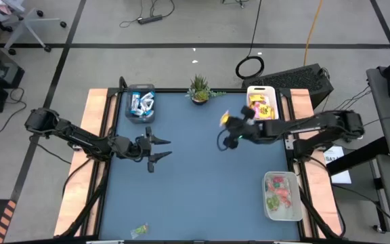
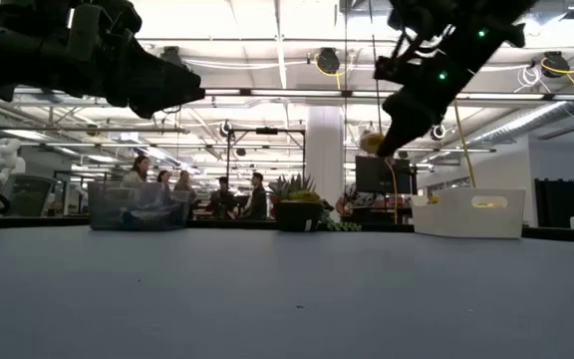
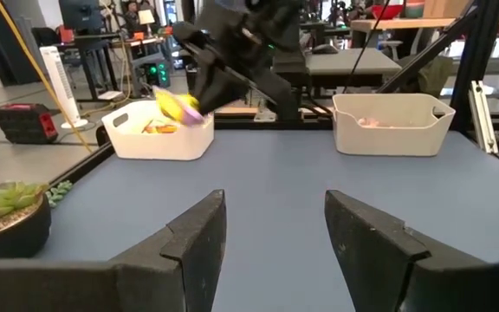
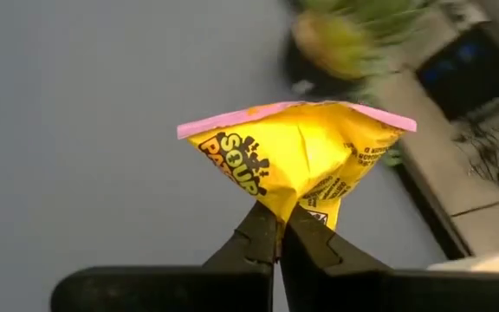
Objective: Sort candy
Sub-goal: Put the yellow candy pack into the white bin
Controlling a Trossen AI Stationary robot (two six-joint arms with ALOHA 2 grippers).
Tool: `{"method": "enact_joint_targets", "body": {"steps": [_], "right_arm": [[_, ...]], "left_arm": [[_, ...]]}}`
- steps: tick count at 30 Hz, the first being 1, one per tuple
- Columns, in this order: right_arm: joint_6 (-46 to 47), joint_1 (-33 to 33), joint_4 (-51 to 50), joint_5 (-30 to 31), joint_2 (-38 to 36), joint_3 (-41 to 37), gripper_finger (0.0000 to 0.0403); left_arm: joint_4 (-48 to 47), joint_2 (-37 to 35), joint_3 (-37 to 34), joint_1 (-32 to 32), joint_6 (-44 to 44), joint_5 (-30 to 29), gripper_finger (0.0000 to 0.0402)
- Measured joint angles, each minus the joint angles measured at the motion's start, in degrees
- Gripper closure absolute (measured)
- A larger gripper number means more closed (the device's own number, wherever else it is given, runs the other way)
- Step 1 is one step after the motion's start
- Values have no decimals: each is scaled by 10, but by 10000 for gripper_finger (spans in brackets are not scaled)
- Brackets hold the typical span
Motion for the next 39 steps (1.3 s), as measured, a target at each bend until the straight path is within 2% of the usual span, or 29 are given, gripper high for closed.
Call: {"method": "enact_joint_targets", "body": {"steps": [5,9,11,18,22,27,30,35,39], "right_arm": [[38,-51,76,56,-92,-78,403],[79,-121,77,105,-145,-113,403],[91,-174,62,74,-156,-115,402],[104,-376,53,-114,-132,-114,402],[112,-446,-10,-173,-95,-86,402],[104,-479,-93,-181,-35,-33,403],[85,-485,-139,-208,-3,-7,390],[81,-484,-190,-209,20,22,325],[73,-480,-223,-215,5,46,272]], "left_arm": [[-2,0,0,0,3,0,199],[-3,0,0,0,3,-1,199],[-3,0,0,0,2,-1,199],[-3,0,0,0,2,-3,199],[-5,0,0,0,2,-3,199],[-5,0,0,0,2,-4,199],[-5,0,0,1,2,-4,199],[-8,0,0,1,2,-4,199],[-14,0,0,1,2,-4,199]]}}
